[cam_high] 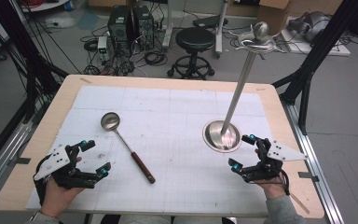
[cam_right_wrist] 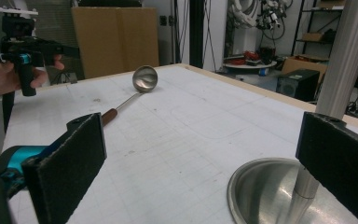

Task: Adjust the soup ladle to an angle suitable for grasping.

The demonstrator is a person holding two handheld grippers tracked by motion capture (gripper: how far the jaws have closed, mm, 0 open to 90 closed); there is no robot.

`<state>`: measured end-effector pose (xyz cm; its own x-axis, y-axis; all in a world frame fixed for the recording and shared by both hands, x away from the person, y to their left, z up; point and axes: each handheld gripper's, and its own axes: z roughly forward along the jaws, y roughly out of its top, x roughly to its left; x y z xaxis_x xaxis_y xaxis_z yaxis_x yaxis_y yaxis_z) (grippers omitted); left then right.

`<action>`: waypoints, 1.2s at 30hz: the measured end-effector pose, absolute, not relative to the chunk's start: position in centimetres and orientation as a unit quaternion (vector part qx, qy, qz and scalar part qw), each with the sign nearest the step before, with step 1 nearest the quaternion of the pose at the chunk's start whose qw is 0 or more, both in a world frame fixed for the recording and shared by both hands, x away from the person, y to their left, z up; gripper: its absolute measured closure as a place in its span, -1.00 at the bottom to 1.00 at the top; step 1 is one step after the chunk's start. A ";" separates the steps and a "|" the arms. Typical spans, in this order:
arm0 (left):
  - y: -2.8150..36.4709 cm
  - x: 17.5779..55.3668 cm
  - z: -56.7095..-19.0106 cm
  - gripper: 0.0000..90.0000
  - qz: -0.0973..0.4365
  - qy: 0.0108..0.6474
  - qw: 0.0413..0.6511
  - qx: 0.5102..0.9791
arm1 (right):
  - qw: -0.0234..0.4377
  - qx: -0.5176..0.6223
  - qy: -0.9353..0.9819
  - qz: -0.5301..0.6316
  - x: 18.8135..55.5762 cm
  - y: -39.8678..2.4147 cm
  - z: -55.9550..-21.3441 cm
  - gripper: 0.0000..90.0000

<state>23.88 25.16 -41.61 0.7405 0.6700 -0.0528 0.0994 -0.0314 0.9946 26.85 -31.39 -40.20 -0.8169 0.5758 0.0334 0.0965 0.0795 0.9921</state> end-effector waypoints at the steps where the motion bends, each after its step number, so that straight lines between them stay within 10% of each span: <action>1: 25.1 23.9 -41.6 -0.96 0.219 0.284 0.636 0.683 | 0.189 0.237 0.710 0.635 26.9 -31.4 -40.2 -0.99; 11: 24.8 24.0 -41.5 -0.89 0.238 0.285 0.631 0.681 | 0.189 0.239 0.714 0.631 27.0 -31.3 -40.3 -0.99; 26: 24.5 24.1 -41.5 0.97 0.304 0.310 0.577 0.692 | 0.188 0.241 0.722 0.621 27.1 -31.2 -40.5 -0.99; 36: 23.9 25.5 -41.2 0.99 0.281 0.315 0.557 0.715 | 0.185 0.244 0.724 0.618 27.1 -31.1 -40.6 -0.99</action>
